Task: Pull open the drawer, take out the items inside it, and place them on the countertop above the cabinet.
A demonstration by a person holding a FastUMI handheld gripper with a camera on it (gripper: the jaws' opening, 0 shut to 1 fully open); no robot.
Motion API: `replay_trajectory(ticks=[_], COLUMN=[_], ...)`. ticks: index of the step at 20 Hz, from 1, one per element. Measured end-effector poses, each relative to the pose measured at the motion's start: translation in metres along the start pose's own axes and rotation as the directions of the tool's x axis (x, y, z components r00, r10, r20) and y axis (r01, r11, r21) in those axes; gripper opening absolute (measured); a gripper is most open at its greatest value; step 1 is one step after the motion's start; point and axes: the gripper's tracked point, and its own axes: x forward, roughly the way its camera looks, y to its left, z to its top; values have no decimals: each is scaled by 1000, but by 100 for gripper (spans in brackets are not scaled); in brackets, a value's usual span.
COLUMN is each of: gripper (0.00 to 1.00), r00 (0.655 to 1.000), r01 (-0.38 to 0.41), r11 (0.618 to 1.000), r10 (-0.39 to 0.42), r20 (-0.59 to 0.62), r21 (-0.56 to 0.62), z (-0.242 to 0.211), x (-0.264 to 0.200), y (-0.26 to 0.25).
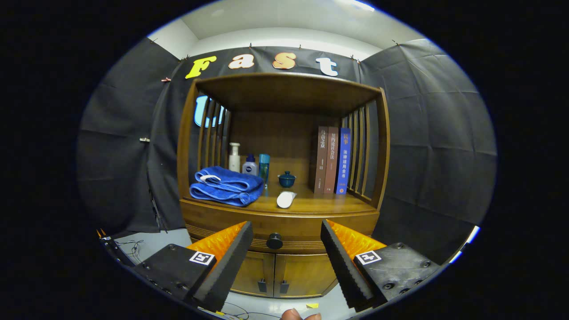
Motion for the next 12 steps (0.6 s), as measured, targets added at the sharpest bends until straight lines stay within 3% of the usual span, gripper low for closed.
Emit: replay_trajectory(ticks=[6, 12], gripper=[99, 99], r00=[996, 998], r01=[-22, -32], r11=[999, 996], r10=[20, 27], r20=[85, 58], r21=[29, 85], z=[78, 110], x=[-81, -127], y=[0, -2])
